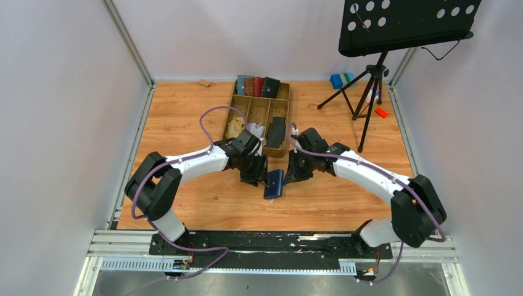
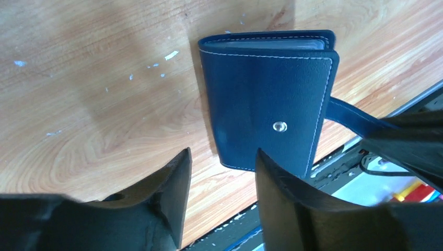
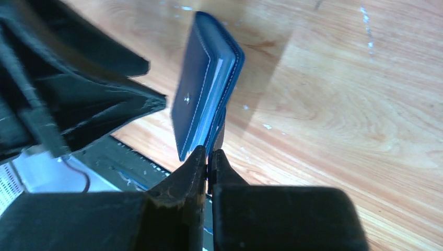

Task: Take the credit cards out of the card holder
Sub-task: Open the card holder at the center of the board.

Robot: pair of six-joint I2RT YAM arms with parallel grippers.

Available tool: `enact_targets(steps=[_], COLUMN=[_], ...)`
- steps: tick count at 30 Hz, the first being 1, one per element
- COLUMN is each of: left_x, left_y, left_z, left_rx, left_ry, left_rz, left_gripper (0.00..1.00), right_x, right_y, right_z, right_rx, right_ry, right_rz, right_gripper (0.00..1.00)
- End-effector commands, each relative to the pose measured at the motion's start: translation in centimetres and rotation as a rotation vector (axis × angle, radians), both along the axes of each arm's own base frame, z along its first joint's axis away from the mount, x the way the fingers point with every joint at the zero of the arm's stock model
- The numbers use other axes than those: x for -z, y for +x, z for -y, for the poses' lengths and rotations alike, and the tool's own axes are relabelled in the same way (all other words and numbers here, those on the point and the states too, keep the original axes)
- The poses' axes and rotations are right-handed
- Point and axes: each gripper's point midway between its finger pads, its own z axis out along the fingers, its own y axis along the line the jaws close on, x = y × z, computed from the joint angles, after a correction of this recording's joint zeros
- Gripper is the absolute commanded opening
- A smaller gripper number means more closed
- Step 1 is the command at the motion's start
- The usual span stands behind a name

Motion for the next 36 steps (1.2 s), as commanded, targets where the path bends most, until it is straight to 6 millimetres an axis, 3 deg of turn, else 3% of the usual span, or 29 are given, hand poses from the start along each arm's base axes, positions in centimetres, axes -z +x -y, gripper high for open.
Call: enact_targets(steps=[1, 3, 4, 9, 13, 16, 18, 23, 27, 36], left_x=[-2.5, -3.8, -4.5, -5.2, -4.2, -3.3, -2.4, -0.4, 0.9, -1.9], left_y=[0.3, 0.4, 0.4, 0.4, 0.3, 0.4, 0.4, -0.3, -0.4, 0.6], left_z=[1.3, 2.2, 2.5, 3.2, 3.3, 2.8, 1.9, 0.8, -1.6, -1.4], left_rx=[0.06, 0.065, 0.063, 0.053, 0.043, 0.029, 0.017, 0.028, -0.007, -0.084], left_ry=[-0.087, -0.164, -0.199, -0.259, -0.247, -0.206, -0.14, -0.056, 0.059, -0.101], left_rz=[0.08, 0.11, 0.125, 0.136, 0.104, 0.087, 0.074, 0.018, 0.009, 0.061], left_gripper=[0.66, 0.88, 0.93, 0.96, 0.91, 0.8, 0.7, 0.61, 0.49, 0.45], right_x=[-3.6, -3.7, -3.7, -3.5, -3.6, -3.6, -3.6, -3.7, -4.4, -4.4], right_y=[-0.1, -0.3, -0.3, -0.5, -0.4, -0.4, -0.4, -0.3, 0.0, 0.3], right_z=[-2.1, -2.0, -2.0, -2.1, -2.1, -2.0, -1.9, -1.6, -0.9, -0.2], right_rx=[-0.064, -0.061, -0.062, -0.075, -0.081, -0.081, -0.079, -0.072, -0.053, -0.029], right_ry=[0.176, 0.182, 0.181, 0.175, 0.175, 0.168, 0.162, 0.163, 0.169, 0.167], right_rz=[0.086, 0.08, 0.078, 0.066, 0.067, 0.069, 0.07, 0.074, 0.093, 0.088], right_gripper=[0.0, 0.0, 0.0, 0.0, 0.0, 0.0, 0.0, 0.0, 0.0, 0.0])
